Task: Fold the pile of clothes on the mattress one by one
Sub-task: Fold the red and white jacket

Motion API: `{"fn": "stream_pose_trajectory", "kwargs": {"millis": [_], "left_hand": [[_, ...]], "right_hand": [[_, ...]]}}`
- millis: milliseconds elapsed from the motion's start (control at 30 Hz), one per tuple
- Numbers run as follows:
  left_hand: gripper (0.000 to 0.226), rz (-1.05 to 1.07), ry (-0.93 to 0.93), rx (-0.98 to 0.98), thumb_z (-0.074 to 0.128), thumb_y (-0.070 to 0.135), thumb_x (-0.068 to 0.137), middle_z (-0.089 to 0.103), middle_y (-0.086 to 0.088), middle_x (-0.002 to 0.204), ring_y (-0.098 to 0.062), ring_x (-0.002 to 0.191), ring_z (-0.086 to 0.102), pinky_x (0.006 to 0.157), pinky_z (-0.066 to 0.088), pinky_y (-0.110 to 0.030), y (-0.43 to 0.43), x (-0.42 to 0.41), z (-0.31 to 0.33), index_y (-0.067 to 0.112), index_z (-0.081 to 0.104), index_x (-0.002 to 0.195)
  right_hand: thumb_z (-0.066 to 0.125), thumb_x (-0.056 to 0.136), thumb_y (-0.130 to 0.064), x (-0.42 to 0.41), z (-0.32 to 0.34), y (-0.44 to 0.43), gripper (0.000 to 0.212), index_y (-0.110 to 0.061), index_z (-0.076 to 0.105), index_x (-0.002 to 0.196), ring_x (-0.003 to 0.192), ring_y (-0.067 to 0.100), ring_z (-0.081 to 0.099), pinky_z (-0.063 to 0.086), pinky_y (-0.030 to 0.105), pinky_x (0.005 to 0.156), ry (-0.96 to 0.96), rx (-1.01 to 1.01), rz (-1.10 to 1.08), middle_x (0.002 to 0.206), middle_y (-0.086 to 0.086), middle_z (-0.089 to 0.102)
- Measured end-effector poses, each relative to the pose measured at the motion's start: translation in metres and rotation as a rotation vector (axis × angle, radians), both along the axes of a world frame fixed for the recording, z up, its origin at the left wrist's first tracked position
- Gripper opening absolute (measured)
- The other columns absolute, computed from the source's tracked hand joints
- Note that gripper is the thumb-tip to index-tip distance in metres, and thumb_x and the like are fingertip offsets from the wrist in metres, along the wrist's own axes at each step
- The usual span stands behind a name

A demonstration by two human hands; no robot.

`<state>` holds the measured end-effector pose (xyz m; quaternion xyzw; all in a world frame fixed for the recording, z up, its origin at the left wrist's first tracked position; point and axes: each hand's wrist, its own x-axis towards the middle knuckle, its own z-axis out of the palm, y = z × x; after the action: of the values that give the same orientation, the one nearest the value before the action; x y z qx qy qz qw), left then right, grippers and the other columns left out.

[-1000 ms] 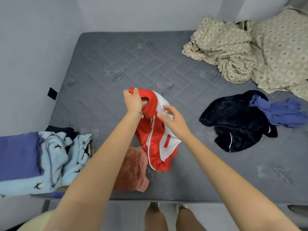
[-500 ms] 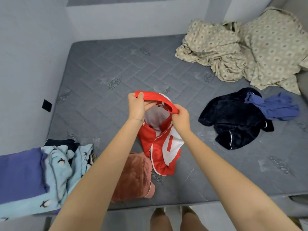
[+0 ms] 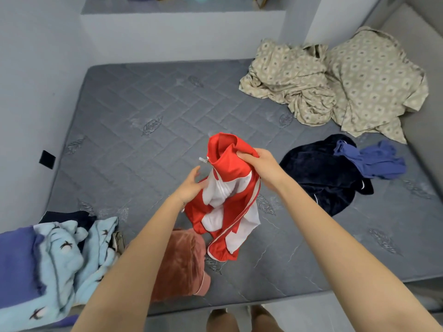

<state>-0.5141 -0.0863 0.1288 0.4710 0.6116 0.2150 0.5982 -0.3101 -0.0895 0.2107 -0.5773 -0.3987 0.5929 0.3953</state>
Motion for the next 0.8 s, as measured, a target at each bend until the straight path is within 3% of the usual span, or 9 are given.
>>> {"fn": "stream_pose_trajectory", "kwargs": {"millis": [67,133,233,333,400,500,600,733,800], "left_hand": [[0.068,-0.04,-0.099,-0.023,0.053,0.01,0.097,0.022,-0.008,0.157,-0.016,0.144,0.024,0.111,0.024,-0.023,0.001,0.007,0.0,0.009,0.015,0.153],[0.059,-0.075,-0.212,-0.052,0.051,0.013,0.099,0.033,-0.009,0.154,-0.015,0.139,0.034,0.114,0.03,-0.029,0.004,0.015,-0.001,0.007,0.024,0.15],[0.041,-0.161,-0.262,-0.061,0.052,0.022,0.099,0.059,-0.009,0.133,-0.019,0.123,0.055,0.104,0.044,-0.03,0.004,0.031,0.006,0.004,0.047,0.136],[0.022,-0.189,-0.228,0.036,0.054,0.018,0.098,0.065,-0.005,0.113,-0.013,0.105,0.06,0.098,0.047,-0.031,0.005,0.044,0.011,0.009,0.06,0.116],[0.003,-0.181,-0.231,0.103,0.06,0.018,0.094,0.063,-0.001,0.093,-0.01,0.09,0.058,0.088,0.046,-0.031,0.007,0.047,0.014,0.016,0.061,0.094],[0.006,-0.152,-0.274,0.121,0.058,0.017,0.092,0.057,-0.005,0.087,-0.009,0.083,0.055,0.077,0.043,-0.025,0.008,0.05,0.027,0.015,0.054,0.089],[0.013,-0.138,-0.227,0.155,0.049,0.006,0.097,0.05,0.0,0.081,0.003,0.066,0.05,0.063,0.041,-0.013,0.01,0.052,0.048,0.015,0.047,0.088],[0.01,-0.085,-0.216,0.218,0.057,0.012,0.095,0.059,-0.001,0.093,-0.007,0.08,0.057,0.072,0.046,-0.019,0.005,0.054,0.085,0.02,0.051,0.094],[0.011,0.018,-0.268,0.246,0.059,0.012,0.094,0.062,0.001,0.091,-0.004,0.076,0.061,0.069,0.048,-0.017,-0.002,0.055,0.105,0.019,0.051,0.098]], "right_hand": [[0.061,0.092,-0.008,0.008,0.006,0.0,0.015,-0.003,0.068,0.103,0.079,0.01,0.066,0.053,0.021,0.078,0.083,-0.019,-0.016,0.086,0.002,0.071],[0.06,0.092,-0.008,0.014,0.012,-0.001,0.011,-0.008,0.068,0.099,0.079,0.01,0.068,0.055,0.022,0.079,0.154,-0.036,-0.032,0.085,0.0,0.073],[0.059,0.093,-0.008,0.023,0.02,-0.003,0.01,-0.009,0.068,0.097,0.078,0.009,0.069,0.055,0.022,0.077,0.205,-0.045,-0.083,0.083,-0.001,0.074],[0.057,0.094,-0.01,0.033,0.024,-0.006,0.011,-0.007,0.067,0.099,0.079,0.011,0.069,0.056,0.023,0.078,0.245,-0.051,-0.131,0.084,0.001,0.074],[0.057,0.094,-0.012,0.041,0.027,-0.01,0.014,-0.004,0.066,0.103,0.08,0.013,0.069,0.056,0.025,0.079,0.271,-0.05,-0.168,0.088,0.004,0.073],[0.058,0.094,-0.014,0.057,0.032,-0.018,0.021,-0.002,0.064,0.11,0.084,0.016,0.069,0.057,0.025,0.079,0.262,-0.045,-0.212,0.095,0.007,0.072],[0.06,0.093,-0.016,0.076,0.039,-0.024,0.015,-0.007,0.066,0.104,0.084,0.013,0.07,0.055,0.023,0.077,0.176,0.006,-0.214,0.093,0.003,0.074],[0.064,0.091,-0.019,0.093,0.053,-0.025,0.014,-0.007,0.068,0.097,0.082,0.012,0.065,0.051,0.025,0.079,-0.101,0.143,-0.239,0.091,0.005,0.07],[0.065,0.091,-0.02,0.097,0.06,-0.028,0.011,-0.014,0.068,0.083,0.075,0.006,0.059,0.046,0.026,0.075,-0.258,0.269,-0.231,0.08,0.0,0.066]]}}
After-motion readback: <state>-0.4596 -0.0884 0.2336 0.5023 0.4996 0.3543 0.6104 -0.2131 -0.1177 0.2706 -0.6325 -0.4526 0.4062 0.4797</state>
